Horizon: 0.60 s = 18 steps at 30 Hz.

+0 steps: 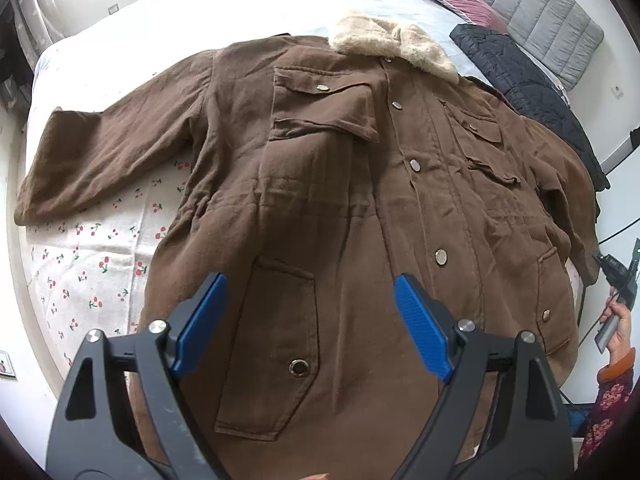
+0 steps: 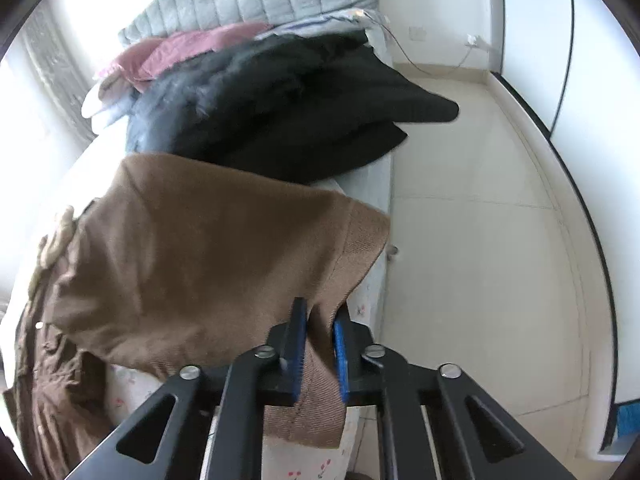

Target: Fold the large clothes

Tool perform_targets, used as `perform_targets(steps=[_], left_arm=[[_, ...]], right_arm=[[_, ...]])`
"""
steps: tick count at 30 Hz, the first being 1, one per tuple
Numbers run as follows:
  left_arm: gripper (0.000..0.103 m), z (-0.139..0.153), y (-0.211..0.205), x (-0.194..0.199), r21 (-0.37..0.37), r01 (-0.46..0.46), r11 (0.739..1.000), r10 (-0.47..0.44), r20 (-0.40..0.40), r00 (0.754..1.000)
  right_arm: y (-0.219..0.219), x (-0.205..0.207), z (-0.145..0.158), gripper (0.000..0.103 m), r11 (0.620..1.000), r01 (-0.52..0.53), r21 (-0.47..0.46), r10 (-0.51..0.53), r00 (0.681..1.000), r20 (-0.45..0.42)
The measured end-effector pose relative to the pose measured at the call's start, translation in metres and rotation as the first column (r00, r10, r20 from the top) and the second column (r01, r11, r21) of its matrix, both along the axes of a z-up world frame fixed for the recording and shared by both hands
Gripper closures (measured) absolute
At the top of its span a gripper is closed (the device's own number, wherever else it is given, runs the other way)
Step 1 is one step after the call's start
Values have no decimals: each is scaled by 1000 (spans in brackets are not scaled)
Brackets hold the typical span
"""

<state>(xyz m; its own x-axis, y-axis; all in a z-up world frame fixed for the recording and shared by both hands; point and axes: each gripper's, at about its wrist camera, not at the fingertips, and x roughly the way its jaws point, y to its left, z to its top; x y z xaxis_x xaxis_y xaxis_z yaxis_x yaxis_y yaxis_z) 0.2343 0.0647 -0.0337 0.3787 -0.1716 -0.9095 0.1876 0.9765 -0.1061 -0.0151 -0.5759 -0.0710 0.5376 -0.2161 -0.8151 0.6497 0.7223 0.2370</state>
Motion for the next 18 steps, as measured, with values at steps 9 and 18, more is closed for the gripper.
perform_targets(steps=[9, 18], left_arm=[[17, -5, -15, -4, 0, 28, 1000, -28, -4, 1000], [17, -13, -25, -7, -13, 42, 999, -43, -9, 999]], right_arm=[[14, -10, 66, 99, 991, -16, -130, 28, 995, 94], [23, -13, 110, 100, 835, 53, -547, -58, 998, 8]])
